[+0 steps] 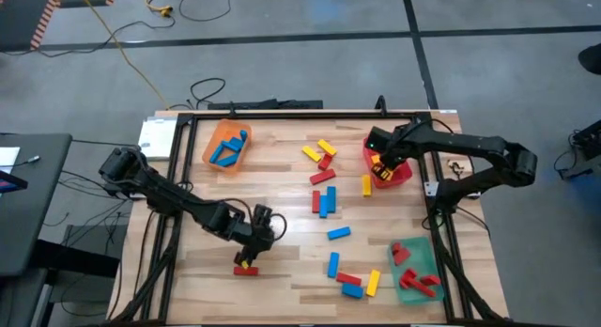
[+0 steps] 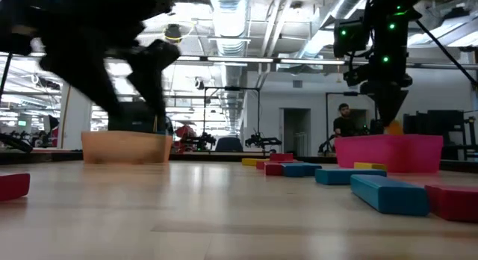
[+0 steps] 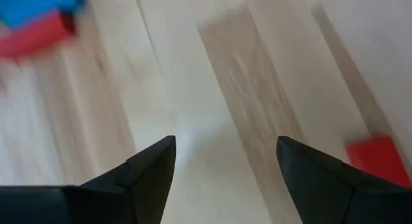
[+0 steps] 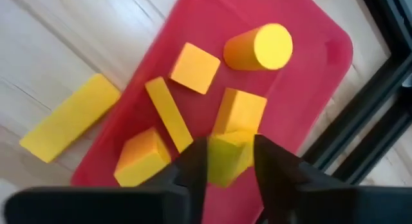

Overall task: Sort blocks
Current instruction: Put the yellow rectangle block into the red bin, then put the red rectangle block into the green bin

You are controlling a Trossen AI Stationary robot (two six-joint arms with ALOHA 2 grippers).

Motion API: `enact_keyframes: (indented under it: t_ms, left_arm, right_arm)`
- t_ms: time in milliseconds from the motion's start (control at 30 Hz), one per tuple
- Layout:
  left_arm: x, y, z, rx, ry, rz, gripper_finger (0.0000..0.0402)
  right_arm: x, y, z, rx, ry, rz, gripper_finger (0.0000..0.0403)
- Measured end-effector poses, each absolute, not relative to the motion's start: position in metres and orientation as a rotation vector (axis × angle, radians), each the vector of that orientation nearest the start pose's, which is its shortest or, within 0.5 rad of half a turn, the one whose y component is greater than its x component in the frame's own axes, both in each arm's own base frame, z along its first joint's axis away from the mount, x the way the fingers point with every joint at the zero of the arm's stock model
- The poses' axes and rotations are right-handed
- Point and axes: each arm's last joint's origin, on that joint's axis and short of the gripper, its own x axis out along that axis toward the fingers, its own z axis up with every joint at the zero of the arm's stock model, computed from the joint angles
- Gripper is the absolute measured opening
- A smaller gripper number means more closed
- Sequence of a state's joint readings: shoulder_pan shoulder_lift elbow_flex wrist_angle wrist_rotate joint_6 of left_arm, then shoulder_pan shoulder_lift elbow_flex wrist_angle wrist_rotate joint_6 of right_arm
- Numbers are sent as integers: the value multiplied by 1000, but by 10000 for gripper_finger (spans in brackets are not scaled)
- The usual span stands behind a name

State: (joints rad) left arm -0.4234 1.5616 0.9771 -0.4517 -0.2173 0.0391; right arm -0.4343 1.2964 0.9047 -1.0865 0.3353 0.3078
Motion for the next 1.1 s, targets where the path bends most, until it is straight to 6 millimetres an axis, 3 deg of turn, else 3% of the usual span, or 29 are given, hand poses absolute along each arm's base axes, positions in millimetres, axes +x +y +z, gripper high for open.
enact_keyframes:
  t_ms: [200, 367, 767, 1100]
  left_arm:
    - [258, -134, 205, 281, 1065, -218, 265]
    - [241, -153, 210, 163, 1091, -262, 265]
    - [217, -202, 187, -18, 1161, -159, 265]
    - [218, -212, 154, 15, 1193, -16, 265]
  right_arm:
    - [187, -94, 225, 296, 1374, -835, 201]
    - [189, -91, 225, 285, 1367, -823, 234]
    - [199, -76, 228, 209, 1321, -744, 226]
    - [199, -58, 246, 138, 1173, -680, 221]
